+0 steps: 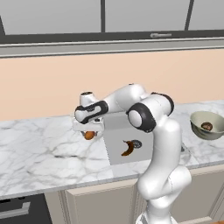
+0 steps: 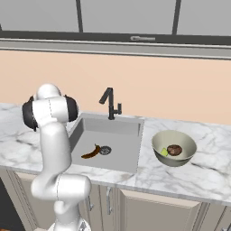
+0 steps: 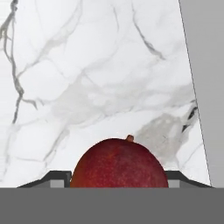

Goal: There is a mixed pile of frozen fruits and vegetables on the counter. Locate all the frozen vegetables and place the items in a bowl on the counter. Take all the frozen fruits and defrost them in a running sink.

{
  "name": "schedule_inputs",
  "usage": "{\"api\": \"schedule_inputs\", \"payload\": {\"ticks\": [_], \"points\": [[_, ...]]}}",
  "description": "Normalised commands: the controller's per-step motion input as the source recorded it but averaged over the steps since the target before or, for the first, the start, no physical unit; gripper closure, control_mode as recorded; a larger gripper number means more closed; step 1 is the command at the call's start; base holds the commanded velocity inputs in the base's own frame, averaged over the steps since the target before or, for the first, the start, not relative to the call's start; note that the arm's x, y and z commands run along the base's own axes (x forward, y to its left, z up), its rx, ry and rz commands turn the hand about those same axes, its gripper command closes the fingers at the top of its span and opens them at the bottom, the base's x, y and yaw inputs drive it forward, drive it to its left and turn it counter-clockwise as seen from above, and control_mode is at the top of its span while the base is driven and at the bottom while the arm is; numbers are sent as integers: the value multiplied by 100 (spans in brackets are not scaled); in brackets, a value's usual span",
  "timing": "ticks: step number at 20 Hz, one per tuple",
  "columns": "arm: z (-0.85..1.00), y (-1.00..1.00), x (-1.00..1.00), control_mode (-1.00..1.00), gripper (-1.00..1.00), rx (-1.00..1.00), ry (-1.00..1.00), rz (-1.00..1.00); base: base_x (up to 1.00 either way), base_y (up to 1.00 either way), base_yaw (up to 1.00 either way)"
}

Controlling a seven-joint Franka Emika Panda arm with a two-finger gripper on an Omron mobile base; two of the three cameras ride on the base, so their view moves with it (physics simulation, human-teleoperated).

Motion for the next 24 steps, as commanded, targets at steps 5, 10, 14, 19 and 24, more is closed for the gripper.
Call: {"api": "schedule_inputs", "payload": {"ticks": [5,10,14,19,24], "points": [[18,-34,-13,-100,100,0,-2,-7,0,0,0],[9,-35,-7,-100,100,-1,-1,-9,0,0,0],[7,-36,-6,-100,100,0,0,-9,0,0,0],[8,-39,0,-100,100,-1,0,-10,0,0,0],[-2,-40,0,-100,100,-1,0,-11,0,0,0]]}}
